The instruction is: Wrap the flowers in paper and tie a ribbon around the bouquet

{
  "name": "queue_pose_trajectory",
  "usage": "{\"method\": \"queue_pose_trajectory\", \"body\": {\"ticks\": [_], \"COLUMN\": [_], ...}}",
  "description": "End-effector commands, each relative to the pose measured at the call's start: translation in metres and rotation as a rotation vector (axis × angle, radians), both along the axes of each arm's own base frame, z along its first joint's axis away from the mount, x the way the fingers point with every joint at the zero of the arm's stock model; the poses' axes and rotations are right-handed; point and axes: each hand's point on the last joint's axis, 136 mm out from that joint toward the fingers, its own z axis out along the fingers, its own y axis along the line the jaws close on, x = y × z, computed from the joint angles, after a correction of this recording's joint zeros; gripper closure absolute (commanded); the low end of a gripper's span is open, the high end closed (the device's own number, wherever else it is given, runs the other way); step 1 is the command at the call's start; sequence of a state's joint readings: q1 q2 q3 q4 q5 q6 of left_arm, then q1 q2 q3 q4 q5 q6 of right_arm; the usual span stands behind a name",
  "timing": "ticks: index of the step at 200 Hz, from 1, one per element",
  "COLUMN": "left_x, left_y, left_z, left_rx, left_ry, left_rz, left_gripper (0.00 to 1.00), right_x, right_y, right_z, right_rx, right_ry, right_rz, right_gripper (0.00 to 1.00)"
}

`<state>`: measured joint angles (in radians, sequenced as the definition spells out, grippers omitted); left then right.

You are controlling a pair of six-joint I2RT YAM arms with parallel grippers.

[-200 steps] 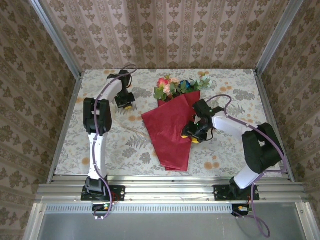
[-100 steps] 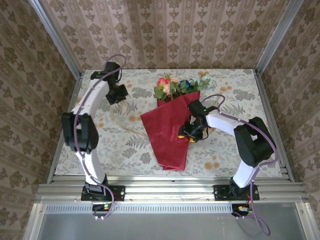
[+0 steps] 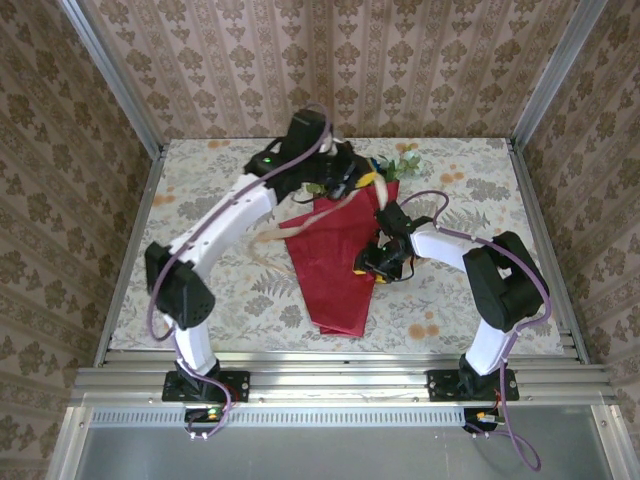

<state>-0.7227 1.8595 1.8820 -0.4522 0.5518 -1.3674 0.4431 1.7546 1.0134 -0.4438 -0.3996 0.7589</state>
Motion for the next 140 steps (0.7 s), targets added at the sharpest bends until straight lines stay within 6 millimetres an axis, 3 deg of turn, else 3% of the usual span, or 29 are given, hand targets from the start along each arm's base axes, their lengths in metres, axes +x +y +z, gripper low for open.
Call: {"method": "queue_pose_trajectory", "body": {"ticks": [1, 36, 55, 75, 97, 117, 140], "left_x": [0.026, 0.051, 0.061, 0.061, 0.058, 0.049, 0.029], "left_y": [-0.037, -0.086, -0.094, -0.090, -0.063, -0.013, 0.049], "left_z": [0.005, -0.038, -0.070, -0.075, -0.053, -0.041, -0.065], "left_rx": [-0.144, -0.164, -0.143, -0.138, -0.081, 0.079, 0.264], "left_ry": [0.085, 0.168, 0.221, 0.242, 0.180, 0.114, 0.151], "left_rz": [0.022, 0.020, 0.008, -0.011, -0.004, 0.026, 0.046], "left_gripper": [1.00, 0.99, 0.66, 0.45, 0.34, 0.26, 0.27], "right_x": [0.004, 0.009, 0.008, 0.007, 0.006, 0.005, 0.010], "right_y": [0.006, 0.007, 0.006, 0.004, 0.002, 0.002, -0.001], "right_z": [-0.006, -0.010, -0.014, -0.014, -0.012, -0.009, 0.004], "right_rx": [0.021, 0.026, 0.023, 0.018, 0.008, 0.007, -0.013], "right_ry": [-0.030, -0.046, -0.041, -0.041, -0.038, -0.031, -0.039], "right_rz": [0.007, -0.006, -0.014, -0.020, -0.021, -0.021, -0.029], "right_gripper": [0.51, 0.51, 0.51, 0.51, 0.50, 0.50, 0.49]}}
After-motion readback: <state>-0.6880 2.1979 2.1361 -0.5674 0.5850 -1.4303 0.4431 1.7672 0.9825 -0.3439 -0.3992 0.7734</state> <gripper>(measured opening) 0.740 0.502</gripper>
